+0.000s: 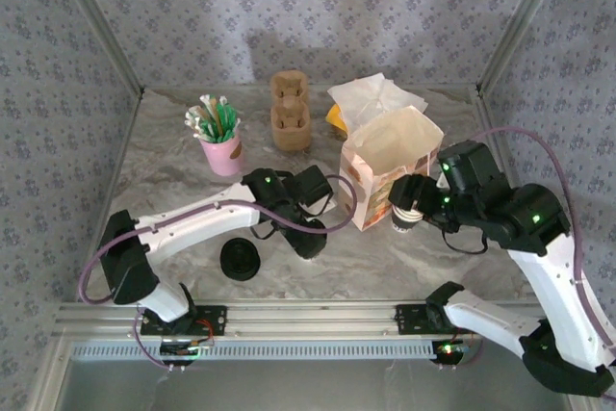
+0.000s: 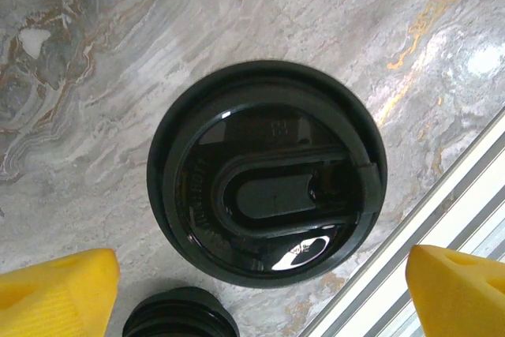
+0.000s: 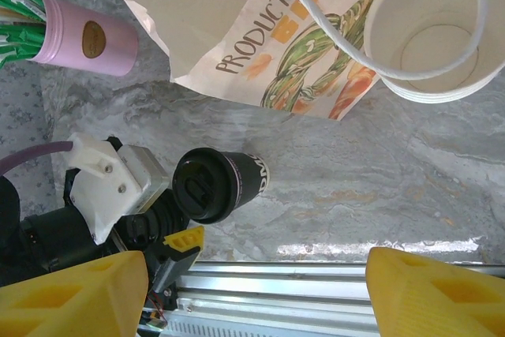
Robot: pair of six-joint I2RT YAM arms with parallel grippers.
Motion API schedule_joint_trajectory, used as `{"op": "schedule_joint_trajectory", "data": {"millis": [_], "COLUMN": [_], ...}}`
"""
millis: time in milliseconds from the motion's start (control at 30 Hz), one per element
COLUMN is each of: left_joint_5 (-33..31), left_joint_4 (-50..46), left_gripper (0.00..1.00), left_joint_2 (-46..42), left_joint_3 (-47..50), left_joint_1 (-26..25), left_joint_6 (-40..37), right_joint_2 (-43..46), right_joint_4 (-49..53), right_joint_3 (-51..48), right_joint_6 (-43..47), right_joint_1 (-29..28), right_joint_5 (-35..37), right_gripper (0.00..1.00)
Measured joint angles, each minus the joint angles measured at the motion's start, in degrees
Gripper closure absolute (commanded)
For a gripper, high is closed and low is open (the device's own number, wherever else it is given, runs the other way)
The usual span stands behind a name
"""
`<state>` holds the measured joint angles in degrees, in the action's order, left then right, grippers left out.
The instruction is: Pack the takeout coffee
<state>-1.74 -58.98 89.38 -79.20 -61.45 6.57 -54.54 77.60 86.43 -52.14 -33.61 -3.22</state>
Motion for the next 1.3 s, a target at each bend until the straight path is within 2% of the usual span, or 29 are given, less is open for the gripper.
{"op": "schedule_joint_trajectory", "data": {"millis": [300, 1100, 1300], "left_joint_5": [0.3, 0.9, 0.8], "left_joint_4": [-2.0, -4.5, -4.5], "left_gripper": [0.17, 0.19, 0.23], "left_joint_2": [4.6, 9.3, 9.4], "left_joint_3": [-3.6, -5.9, -6.2], "left_joint_1": [0.0, 0.0, 0.0], "left_joint_6": [0.0, 0.0, -0.1], "right_joint_2": [-0.6, -1.5, -1.5], "right_joint_4": [-1.2, -1.6, -1.6], "right_joint_3": [0.0, 0.0, 0.0], "right_joint_6": [0.0, 0.0, 0.0], "right_joint_1": [0.7, 1.6, 1.8], "right_joint_5": [-1.1, -2.2, -2.3], "right_gripper": [0.25, 0.25, 0.25]}}
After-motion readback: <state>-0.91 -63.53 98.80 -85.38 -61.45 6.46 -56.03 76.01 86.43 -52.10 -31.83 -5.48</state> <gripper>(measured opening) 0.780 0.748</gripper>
